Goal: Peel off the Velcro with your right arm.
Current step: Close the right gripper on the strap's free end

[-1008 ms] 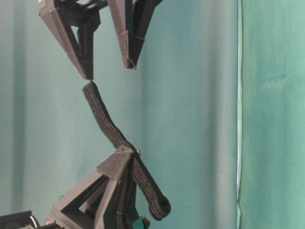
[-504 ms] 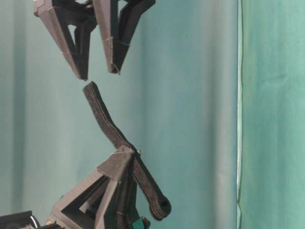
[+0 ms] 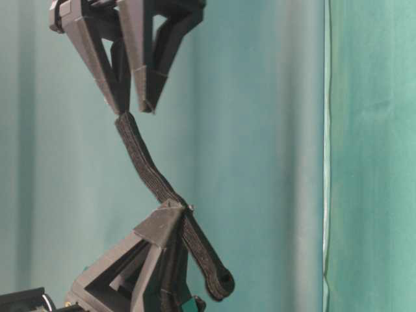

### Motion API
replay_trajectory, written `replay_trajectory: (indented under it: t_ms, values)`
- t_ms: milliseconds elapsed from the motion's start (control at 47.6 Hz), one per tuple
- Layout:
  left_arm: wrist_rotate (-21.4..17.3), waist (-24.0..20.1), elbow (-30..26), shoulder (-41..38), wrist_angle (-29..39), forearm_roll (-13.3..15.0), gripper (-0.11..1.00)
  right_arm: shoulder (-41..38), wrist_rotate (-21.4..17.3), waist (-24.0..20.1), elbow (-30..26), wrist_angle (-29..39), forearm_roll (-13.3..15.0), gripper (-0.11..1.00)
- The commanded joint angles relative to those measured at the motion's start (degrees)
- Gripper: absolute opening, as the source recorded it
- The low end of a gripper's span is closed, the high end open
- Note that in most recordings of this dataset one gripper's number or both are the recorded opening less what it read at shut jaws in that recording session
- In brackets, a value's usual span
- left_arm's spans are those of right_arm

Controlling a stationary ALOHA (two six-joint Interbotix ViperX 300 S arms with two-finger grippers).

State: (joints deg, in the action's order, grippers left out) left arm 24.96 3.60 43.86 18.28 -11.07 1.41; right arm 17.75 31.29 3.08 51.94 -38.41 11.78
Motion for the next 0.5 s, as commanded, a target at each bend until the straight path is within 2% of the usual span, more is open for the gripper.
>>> replay_trajectory:
  t_ms: [0,483]
  values:
    - [0.00,-0.18,-0.53,0.70,-1.05,0.09,0.10,0.35,0.00,0.18,-0.88,-0.88,-0.09,0.03]
    - [0.00,-0.18,-0.44,0.44,-1.67,0.09,0.10,0.44,0.00,0.53,-0.53,-2.81,-0.09,0.01]
